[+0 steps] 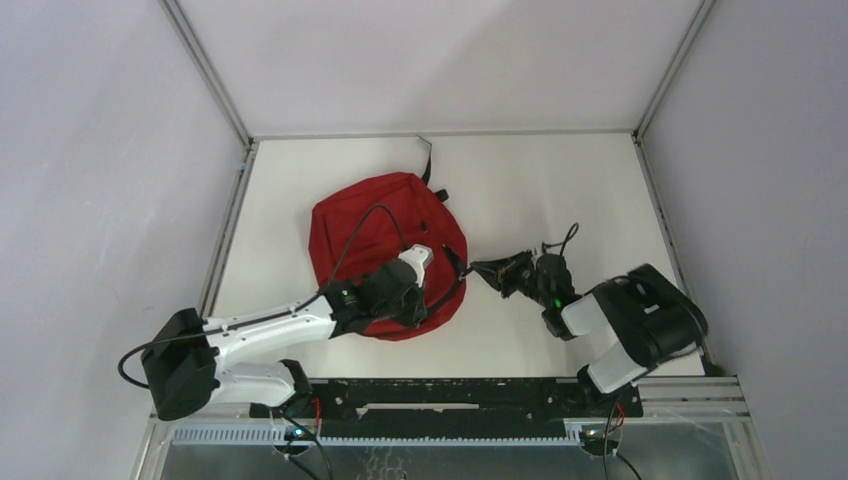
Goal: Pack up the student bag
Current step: Zip the student bag at the center of the board, then reset both arms
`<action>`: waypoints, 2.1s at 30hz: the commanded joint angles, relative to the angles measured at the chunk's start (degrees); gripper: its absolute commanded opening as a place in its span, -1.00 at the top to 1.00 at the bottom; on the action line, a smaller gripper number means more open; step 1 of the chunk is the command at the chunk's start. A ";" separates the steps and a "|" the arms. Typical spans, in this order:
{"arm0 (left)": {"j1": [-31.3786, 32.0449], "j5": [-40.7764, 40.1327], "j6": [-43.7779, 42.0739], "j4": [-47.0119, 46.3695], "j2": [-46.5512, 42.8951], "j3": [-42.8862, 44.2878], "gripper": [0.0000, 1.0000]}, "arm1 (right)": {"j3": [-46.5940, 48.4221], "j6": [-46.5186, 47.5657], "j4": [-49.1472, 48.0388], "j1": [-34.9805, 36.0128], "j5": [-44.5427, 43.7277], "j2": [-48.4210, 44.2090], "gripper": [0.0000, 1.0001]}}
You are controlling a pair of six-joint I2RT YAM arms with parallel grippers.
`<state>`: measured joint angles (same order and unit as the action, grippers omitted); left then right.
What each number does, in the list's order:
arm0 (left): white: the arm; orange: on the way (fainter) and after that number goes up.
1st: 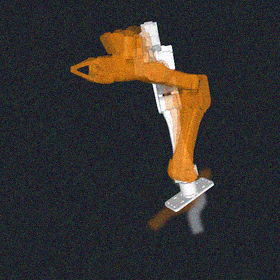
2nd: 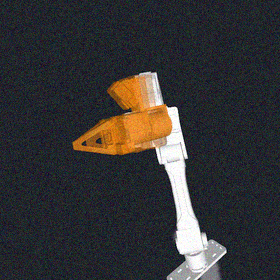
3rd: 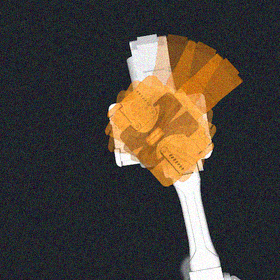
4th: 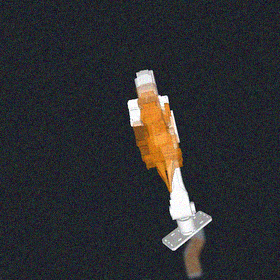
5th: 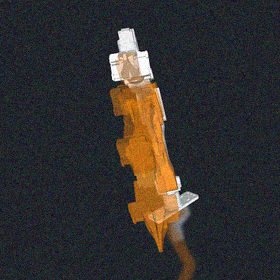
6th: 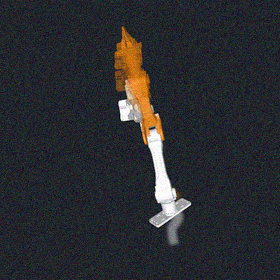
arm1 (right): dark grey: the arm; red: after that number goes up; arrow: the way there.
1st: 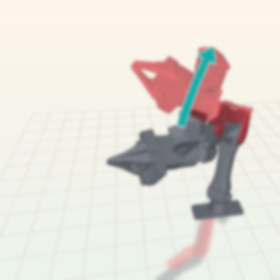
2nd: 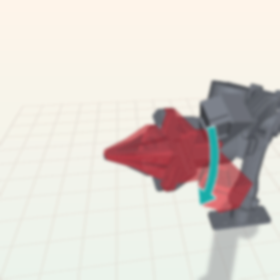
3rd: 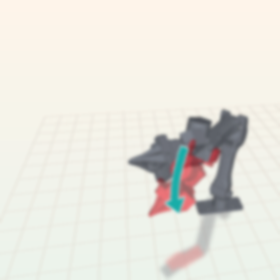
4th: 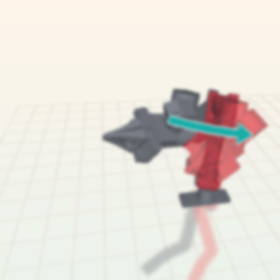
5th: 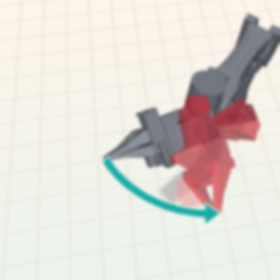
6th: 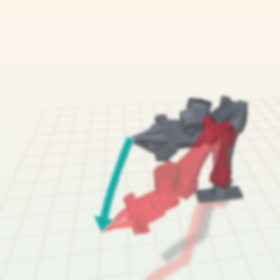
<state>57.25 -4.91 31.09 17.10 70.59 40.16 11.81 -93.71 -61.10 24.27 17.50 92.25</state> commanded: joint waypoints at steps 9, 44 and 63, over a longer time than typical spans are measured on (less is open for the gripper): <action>0.67 6.00 -0.38 1.88 -17.03 -3.33 1.00 | 32.25 24.41 42.53 -1.99 -7.81 -5.21 1.00; 2.47 -9.76 -6.42 10.19 0.41 23.07 -0.96 | 73.79 46.88 67.07 -13.94 -4.26 18.30 0.32; -27.07 -12.89 -1.69 24.61 -22.40 18.56 -1.00 | 53.78 64.89 87.34 -2.18 -33.80 -22.91 -0.99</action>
<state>31.00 -11.29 28.47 36.21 53.28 60.86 71.35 -32.64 22.09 18.26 -3.79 78.81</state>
